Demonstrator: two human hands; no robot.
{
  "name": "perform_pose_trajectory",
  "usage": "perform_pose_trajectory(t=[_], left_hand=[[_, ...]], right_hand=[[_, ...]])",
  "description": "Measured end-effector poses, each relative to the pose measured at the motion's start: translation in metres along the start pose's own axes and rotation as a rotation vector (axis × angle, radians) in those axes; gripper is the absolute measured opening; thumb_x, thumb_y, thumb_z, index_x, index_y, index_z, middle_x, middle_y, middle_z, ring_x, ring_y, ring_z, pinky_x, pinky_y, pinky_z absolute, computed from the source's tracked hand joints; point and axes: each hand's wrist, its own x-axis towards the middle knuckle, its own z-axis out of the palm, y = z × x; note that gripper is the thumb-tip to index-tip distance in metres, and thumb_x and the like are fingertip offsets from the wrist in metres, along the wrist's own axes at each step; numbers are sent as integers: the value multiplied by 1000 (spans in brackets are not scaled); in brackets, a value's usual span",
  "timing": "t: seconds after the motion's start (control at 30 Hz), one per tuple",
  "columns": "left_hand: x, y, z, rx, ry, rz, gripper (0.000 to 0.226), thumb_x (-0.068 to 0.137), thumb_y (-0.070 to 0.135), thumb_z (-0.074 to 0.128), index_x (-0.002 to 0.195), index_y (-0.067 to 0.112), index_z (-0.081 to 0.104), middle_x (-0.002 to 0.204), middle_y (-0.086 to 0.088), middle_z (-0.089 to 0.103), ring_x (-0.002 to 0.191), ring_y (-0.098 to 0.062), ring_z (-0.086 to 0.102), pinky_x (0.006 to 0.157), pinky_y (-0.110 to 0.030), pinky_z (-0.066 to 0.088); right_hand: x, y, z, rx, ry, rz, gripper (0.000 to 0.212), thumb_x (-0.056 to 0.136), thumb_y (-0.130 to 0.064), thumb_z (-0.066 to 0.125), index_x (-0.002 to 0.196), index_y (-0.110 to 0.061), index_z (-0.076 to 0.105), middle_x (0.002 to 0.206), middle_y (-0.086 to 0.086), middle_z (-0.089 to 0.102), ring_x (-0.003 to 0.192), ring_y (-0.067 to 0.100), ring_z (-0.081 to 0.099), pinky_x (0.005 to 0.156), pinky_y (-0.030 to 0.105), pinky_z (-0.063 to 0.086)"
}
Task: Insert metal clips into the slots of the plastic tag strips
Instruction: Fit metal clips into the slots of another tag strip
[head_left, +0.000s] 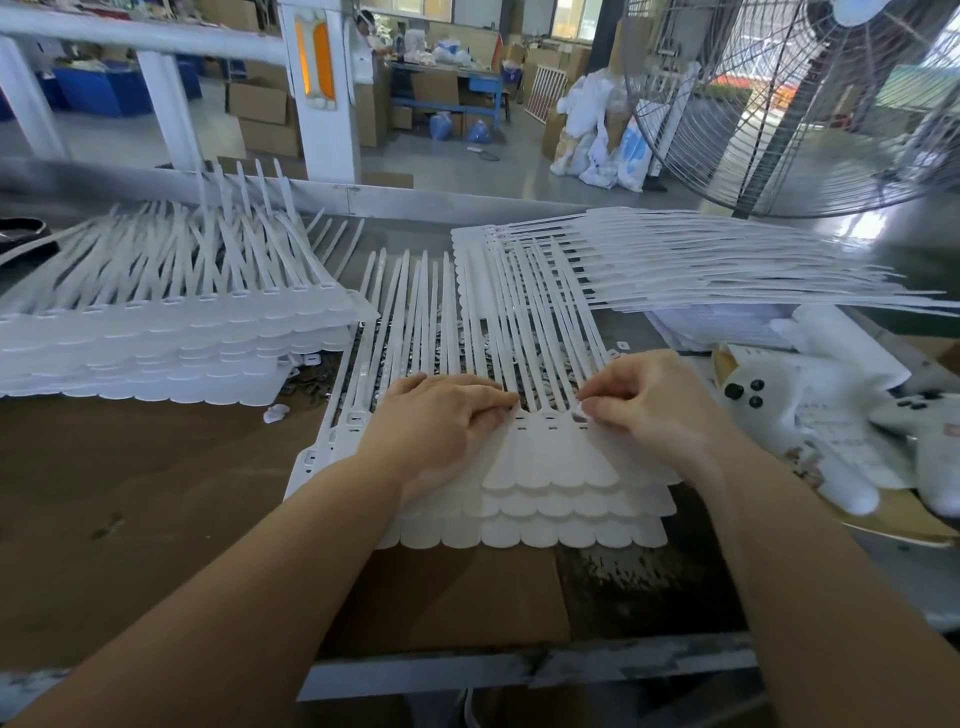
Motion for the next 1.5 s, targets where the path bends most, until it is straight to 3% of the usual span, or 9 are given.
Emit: perform_pose_trajectory(t=[0.2,0.3,0.43,0.8,1.0,1.13,1.27,1.43,1.5], left_hand=[[1,0,0,9,-1,0,35,98,45,32,130,49,47,138,27,43,129,-1,34,111,-30,12],[1,0,0,10,-3,-3,35,98,45,32,130,49,46,138,27,43,129,-1,34,111,-30,11],[1,0,1,3,17,-5,34,98,46,33,129,50,46,137,27,43,129,0,34,109,-28,10],[3,-3,4,10,25,-4,34,98,46,33,128,50,47,137,28,43,127,2,34,111,-30,11],[2,-2,4,24,23,-7,34,98,46,32,129,50,46,137,27,43,127,1,35,111,-30,11],[2,-2,4,6,28,-14,34,98,46,32,129,50,47,136,28,43,127,2,34,111,-29,11],[2,-1,4,9,24,-16,34,99,45,32,129,51,46,136,28,43,127,3,34,112,-29,10],[0,0,4,-11,42,-21,34,99,46,32,128,50,47,137,27,43,128,2,32,110,-27,7],[0,1,4,-15,35,-27,34,99,45,32,128,50,47,137,27,43,129,2,32,111,-28,6]], right_hand=[[7,-1,2,-82,-62,24,8,86,-13,65,82,-16,71,81,-5,64,73,3,55,61,11,40],[11,-1,4,-118,-68,37,8,85,-12,66,88,-11,73,85,0,66,72,3,55,62,9,40],[14,-3,4,-137,-90,46,6,81,-9,70,82,-14,72,74,-8,62,67,0,54,57,9,38],[23,-9,-1,-68,-139,217,10,72,-9,78,73,-16,71,76,0,66,66,9,56,61,18,46],[20,-4,-3,-20,-144,174,10,73,-11,78,74,-19,70,73,-4,66,60,4,56,43,7,41],[10,6,6,-69,-4,35,7,75,-15,77,75,-19,71,75,-8,66,70,2,59,60,11,43],[0,14,16,-174,119,-112,6,81,-16,71,85,-18,74,82,-9,65,82,8,59,82,24,47],[-5,23,20,-228,143,-203,15,87,-9,62,92,-16,75,90,-9,61,83,7,53,80,18,39],[-8,24,22,-215,156,-232,18,87,-4,59,93,-11,75,93,-5,63,88,13,57,84,22,42]])
